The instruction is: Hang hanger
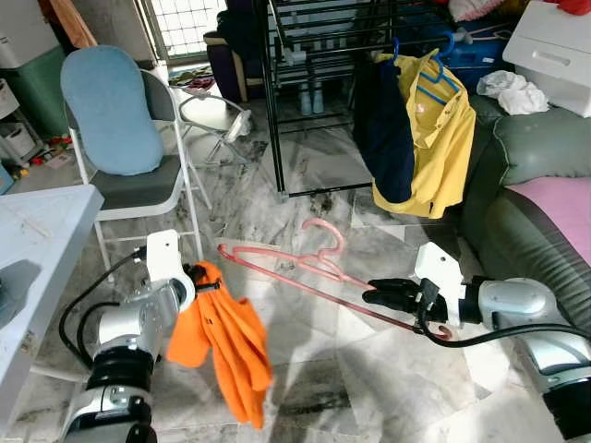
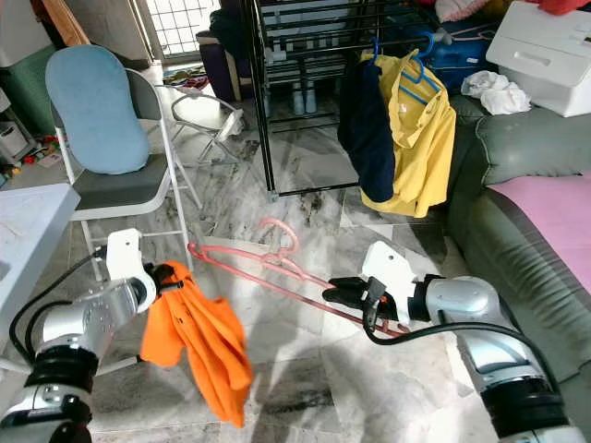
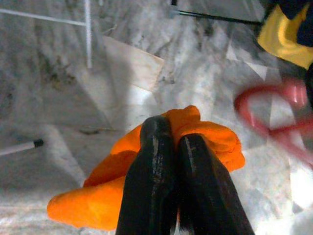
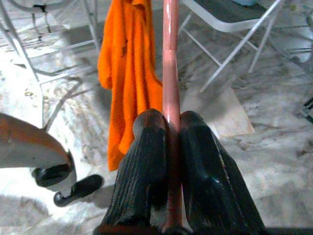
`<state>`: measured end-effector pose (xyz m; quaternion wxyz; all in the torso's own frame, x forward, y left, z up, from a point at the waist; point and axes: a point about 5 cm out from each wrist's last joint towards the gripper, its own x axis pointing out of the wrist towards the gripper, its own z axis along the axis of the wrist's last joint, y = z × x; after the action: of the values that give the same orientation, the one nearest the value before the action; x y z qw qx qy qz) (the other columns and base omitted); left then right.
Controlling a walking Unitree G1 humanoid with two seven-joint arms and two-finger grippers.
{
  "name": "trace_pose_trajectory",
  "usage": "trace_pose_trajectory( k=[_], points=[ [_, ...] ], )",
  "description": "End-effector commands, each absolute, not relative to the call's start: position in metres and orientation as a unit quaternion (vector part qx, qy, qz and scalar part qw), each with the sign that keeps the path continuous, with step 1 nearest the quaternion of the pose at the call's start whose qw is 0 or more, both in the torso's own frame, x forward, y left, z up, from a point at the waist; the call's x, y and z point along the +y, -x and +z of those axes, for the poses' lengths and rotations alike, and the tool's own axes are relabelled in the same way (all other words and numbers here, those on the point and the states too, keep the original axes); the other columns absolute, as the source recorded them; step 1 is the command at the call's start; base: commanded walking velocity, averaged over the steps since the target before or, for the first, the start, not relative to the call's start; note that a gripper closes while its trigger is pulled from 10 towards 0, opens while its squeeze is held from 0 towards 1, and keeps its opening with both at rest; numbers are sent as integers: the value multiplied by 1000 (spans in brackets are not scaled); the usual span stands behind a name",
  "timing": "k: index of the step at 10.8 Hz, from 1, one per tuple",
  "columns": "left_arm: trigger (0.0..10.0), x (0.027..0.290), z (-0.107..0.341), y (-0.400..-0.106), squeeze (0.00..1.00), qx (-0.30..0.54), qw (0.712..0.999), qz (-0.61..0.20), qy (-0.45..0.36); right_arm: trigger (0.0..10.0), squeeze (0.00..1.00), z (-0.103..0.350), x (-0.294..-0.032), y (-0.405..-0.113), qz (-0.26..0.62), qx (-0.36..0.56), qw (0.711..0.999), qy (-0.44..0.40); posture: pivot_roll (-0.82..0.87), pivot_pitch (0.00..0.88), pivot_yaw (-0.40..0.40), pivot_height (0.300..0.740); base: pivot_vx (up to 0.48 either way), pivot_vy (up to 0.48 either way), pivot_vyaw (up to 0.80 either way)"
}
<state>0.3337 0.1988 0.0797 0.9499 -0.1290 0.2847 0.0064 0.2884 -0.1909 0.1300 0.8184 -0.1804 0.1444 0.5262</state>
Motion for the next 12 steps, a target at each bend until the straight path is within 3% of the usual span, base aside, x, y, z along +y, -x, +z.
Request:
trace_pose_trajectory(
  k=[1,12],
  points=[
    [10000,205,86,-336,0,280,949,22,142,10000,0,133,-190,-286,540,142,810,178,-65,32,89,740,0,0,0],
    [10000,206,103,-338,0,265,954,13,141,10000,0,118,-186,-281,557,180,792,171,-52,34,85,740,0,0,0]
  ],
)
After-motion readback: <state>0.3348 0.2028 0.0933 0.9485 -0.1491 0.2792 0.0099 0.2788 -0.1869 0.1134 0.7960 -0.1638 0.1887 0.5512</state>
